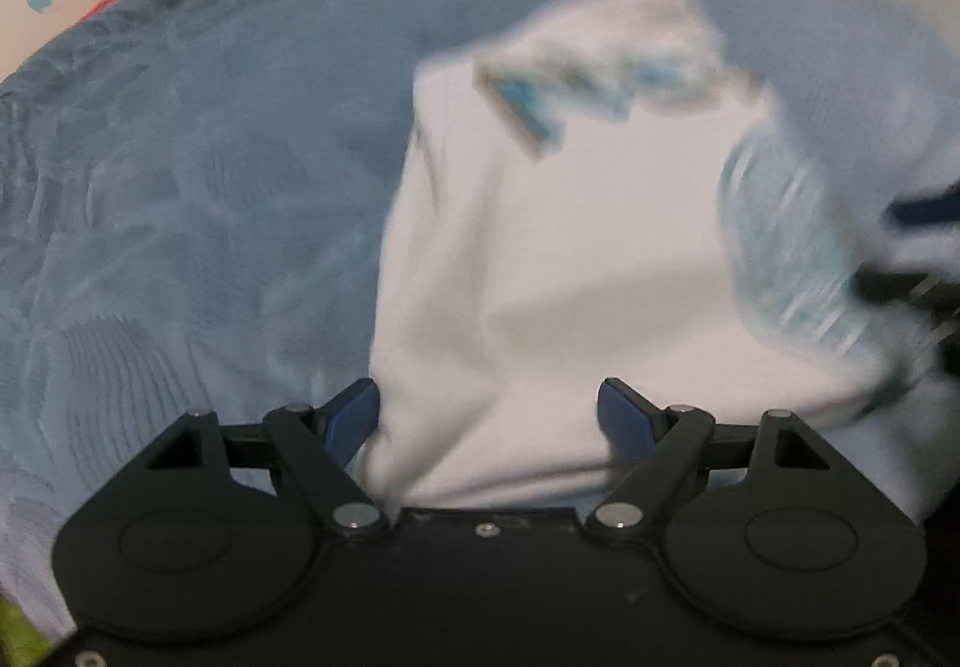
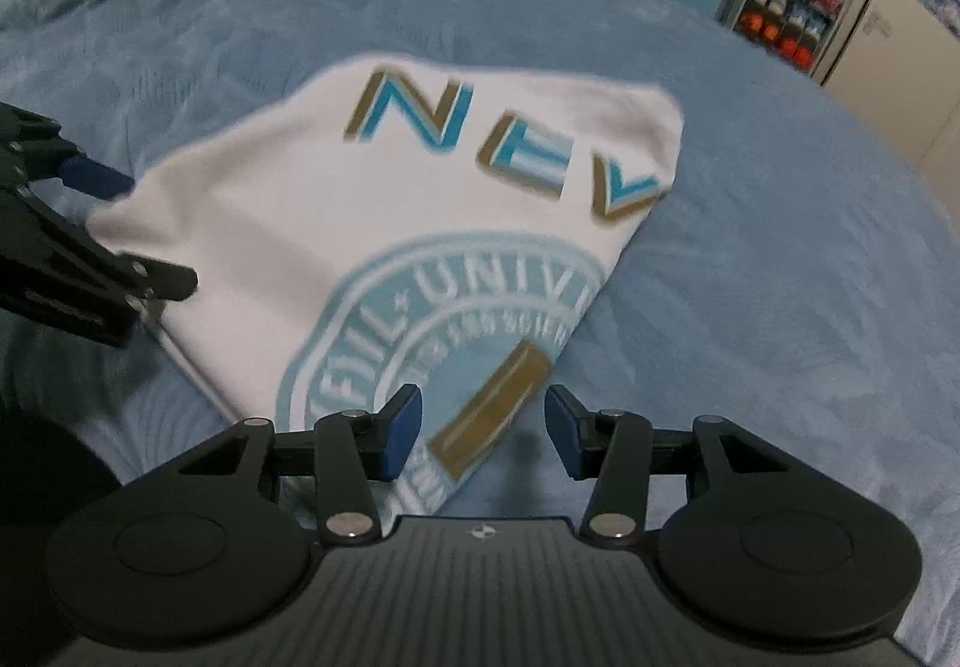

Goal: Fold small clothes

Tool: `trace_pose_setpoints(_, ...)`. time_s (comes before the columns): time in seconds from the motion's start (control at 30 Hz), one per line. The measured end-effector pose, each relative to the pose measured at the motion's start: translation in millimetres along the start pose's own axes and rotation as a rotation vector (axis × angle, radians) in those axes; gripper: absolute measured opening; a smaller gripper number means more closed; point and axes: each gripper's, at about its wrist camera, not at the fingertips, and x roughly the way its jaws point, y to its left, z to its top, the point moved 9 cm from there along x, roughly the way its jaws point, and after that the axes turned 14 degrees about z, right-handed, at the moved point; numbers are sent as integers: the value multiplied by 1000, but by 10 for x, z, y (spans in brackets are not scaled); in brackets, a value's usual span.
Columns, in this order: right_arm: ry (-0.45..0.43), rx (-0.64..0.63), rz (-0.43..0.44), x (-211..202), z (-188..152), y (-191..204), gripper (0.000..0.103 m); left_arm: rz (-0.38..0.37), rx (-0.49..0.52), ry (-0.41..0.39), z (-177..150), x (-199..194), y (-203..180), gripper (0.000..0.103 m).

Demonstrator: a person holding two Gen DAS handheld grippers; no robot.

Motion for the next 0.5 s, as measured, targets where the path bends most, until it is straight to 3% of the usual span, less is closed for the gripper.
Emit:
trace_pose_setpoints(0.13,11,31,20,81,-67,-42,56,-27,-49,11,16,39,27,85)
trace_pose_setpoints(0.23,-14,54,43,13,5,-104,56,-44,-89,-53,207,-96,186,82)
trace_pose_setpoints(0.37,-128,144,36,-126,197,-421,74,-127,-213,-153,589,-120,492,82)
trace_pose_setpoints(0.5,-164,317,101,30,305,-776,74,-231,-244,-68,820,344,460,82)
